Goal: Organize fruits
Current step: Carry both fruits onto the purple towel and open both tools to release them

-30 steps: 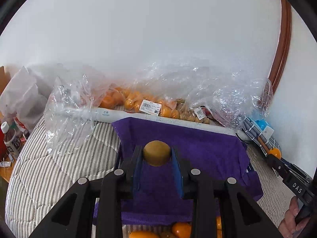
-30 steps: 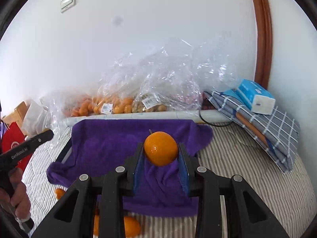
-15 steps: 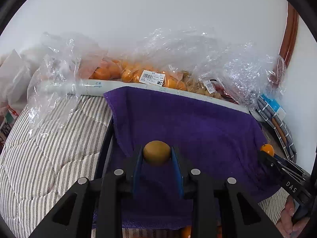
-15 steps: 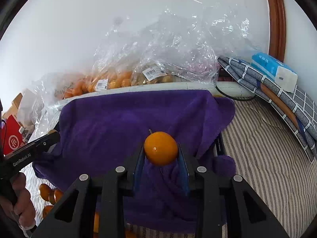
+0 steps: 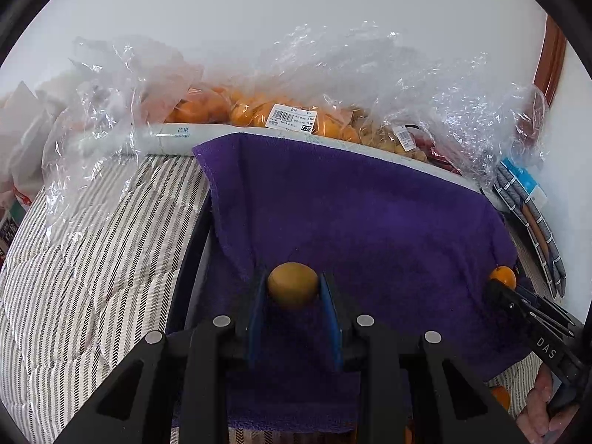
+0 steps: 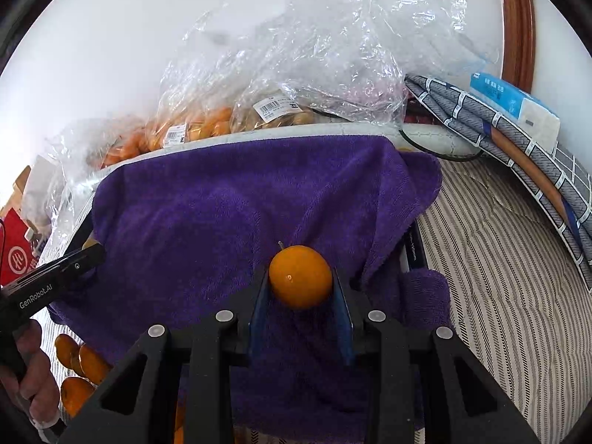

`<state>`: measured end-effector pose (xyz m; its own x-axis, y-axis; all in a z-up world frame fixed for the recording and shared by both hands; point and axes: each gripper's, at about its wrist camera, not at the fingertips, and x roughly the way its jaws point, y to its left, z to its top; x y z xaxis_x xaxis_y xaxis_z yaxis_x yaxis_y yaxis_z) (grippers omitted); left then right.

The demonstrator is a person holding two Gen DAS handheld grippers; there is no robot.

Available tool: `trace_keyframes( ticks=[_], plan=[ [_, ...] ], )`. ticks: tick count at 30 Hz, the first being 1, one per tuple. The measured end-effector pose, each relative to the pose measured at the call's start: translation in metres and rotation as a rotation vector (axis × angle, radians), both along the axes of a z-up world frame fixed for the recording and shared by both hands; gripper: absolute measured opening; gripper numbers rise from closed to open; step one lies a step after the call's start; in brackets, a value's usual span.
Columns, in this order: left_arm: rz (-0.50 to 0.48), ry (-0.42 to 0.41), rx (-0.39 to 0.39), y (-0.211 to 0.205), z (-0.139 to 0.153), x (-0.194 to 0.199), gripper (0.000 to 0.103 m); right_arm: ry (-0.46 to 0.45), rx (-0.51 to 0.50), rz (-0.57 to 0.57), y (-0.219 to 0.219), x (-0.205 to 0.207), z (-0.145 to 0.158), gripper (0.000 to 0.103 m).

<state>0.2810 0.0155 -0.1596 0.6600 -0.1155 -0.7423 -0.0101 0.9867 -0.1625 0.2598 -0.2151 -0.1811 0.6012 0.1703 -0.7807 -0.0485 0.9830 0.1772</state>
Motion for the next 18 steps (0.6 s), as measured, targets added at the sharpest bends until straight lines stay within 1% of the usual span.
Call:
trace_keyframes(
  ticks=[5,6,7,9,12,15,17,18],
  plan=[
    [-0.010,0.011,0.004,-0.003,-0.002,0.002,0.028,-0.009,0.014,-0.009,-0.002,-0.001,0.003,0.034],
    [-0.012,0.011,0.014,-0.004,-0.003,0.002,0.028,-0.014,0.017,-0.010,-0.003,-0.001,0.004,0.037],
    [-0.015,0.012,0.022,-0.005,-0.003,0.002,0.028,-0.019,0.019,-0.013,-0.004,-0.002,0.005,0.044],
    [-0.025,0.012,0.021,-0.005,-0.003,0.001,0.028,-0.031,0.017,-0.019,-0.005,-0.004,0.008,0.053],
    [-0.033,0.005,0.010,-0.005,-0.002,0.001,0.028,-0.067,0.010,-0.029,-0.006,-0.009,0.015,0.055],
    [-0.033,-0.013,0.010,-0.005,0.000,-0.001,0.032,-0.087,-0.012,-0.047,-0.007,-0.011,0.019,0.055],
    [-0.019,-0.035,0.014,-0.004,0.004,-0.004,0.032,-0.100,-0.026,-0.050,-0.008,-0.013,0.021,0.055],
    [-0.017,-0.047,0.016,-0.004,0.006,-0.006,0.034,-0.110,-0.024,-0.044,-0.008,-0.014,0.022,0.055]
  ],
)
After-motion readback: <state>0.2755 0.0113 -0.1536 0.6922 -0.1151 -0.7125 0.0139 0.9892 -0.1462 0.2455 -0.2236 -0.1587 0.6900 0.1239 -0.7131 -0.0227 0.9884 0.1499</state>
